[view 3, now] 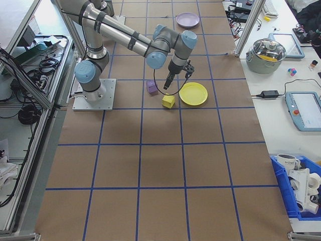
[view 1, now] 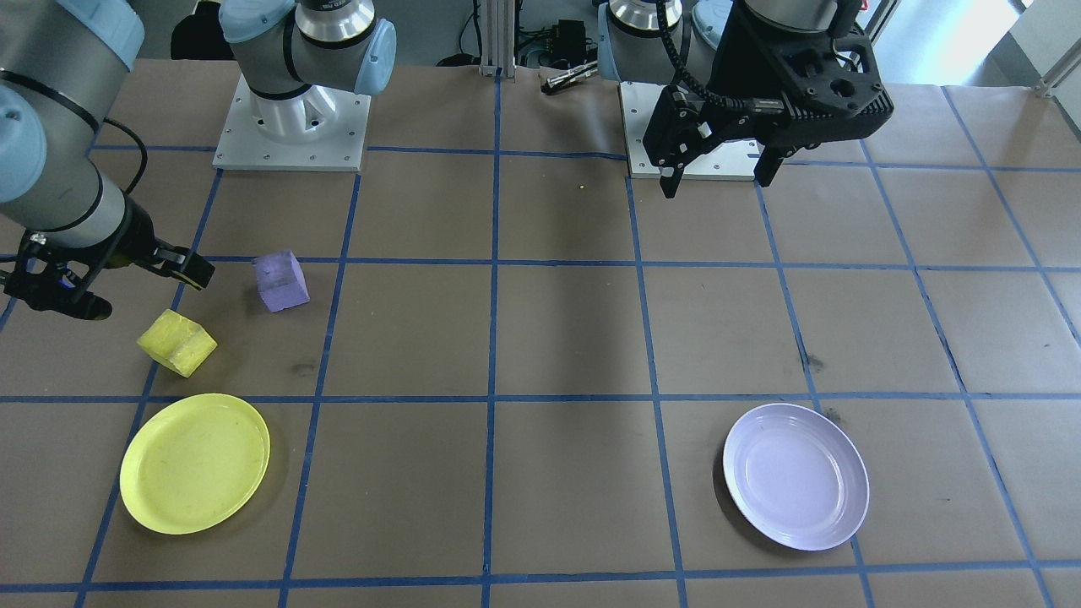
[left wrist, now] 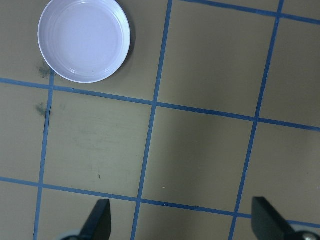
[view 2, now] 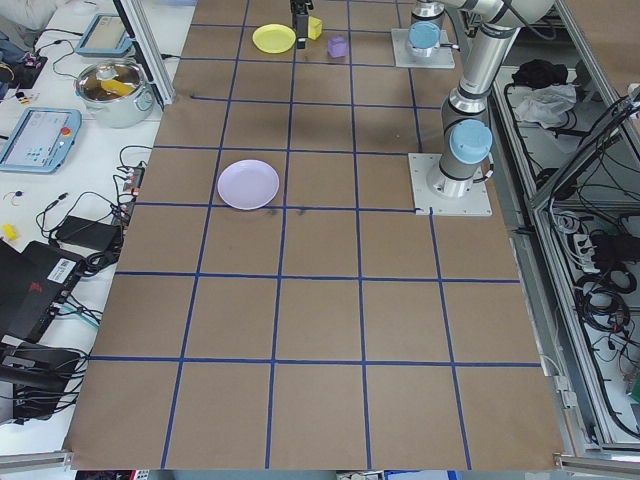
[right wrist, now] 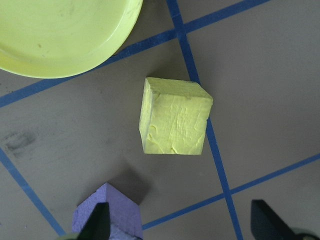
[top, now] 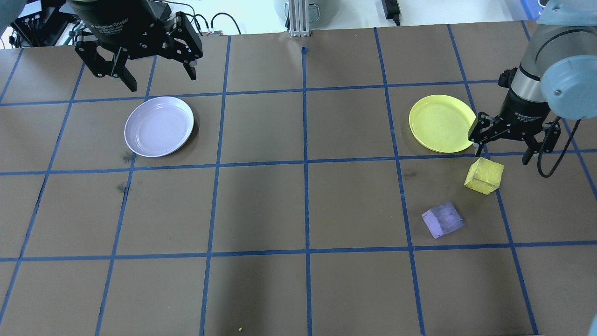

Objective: Sort blocks by color into plates

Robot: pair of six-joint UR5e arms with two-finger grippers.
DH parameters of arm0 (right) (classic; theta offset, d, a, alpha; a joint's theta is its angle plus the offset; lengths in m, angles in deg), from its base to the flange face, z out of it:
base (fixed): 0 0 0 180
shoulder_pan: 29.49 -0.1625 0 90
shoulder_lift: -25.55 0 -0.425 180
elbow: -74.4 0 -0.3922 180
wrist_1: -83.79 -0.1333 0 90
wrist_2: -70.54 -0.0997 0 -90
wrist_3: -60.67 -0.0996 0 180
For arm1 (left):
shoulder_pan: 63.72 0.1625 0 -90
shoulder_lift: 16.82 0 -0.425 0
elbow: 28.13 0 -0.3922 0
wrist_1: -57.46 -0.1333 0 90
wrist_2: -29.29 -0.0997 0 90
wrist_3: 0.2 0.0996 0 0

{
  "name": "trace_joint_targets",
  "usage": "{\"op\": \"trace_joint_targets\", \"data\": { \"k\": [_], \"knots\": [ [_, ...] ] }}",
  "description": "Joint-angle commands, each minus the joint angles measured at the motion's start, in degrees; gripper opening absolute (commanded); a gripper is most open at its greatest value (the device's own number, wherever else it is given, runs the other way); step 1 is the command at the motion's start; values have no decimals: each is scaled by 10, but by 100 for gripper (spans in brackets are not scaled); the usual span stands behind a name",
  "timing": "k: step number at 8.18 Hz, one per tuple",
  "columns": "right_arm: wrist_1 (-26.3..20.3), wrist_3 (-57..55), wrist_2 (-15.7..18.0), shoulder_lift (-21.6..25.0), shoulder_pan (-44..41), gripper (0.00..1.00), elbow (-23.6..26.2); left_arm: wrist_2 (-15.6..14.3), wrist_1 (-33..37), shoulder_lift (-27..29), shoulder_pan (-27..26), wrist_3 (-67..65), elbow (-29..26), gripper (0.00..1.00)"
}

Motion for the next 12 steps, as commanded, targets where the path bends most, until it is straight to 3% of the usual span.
{"op": "trace_joint_targets", "data": {
  "k": [1, 10, 12],
  "knots": [
    [34, 23, -5, -45, 12, 100, 0, 0, 0, 0, 0, 0, 1, 100],
    [37, 20, -5, -104, 35, 100, 0, -1, 0, -5, 0, 0, 10, 100],
    [38, 23, -29, -114, 35, 100, 0, -1, 0, -5, 0, 0, 10, 100]
  ]
}}
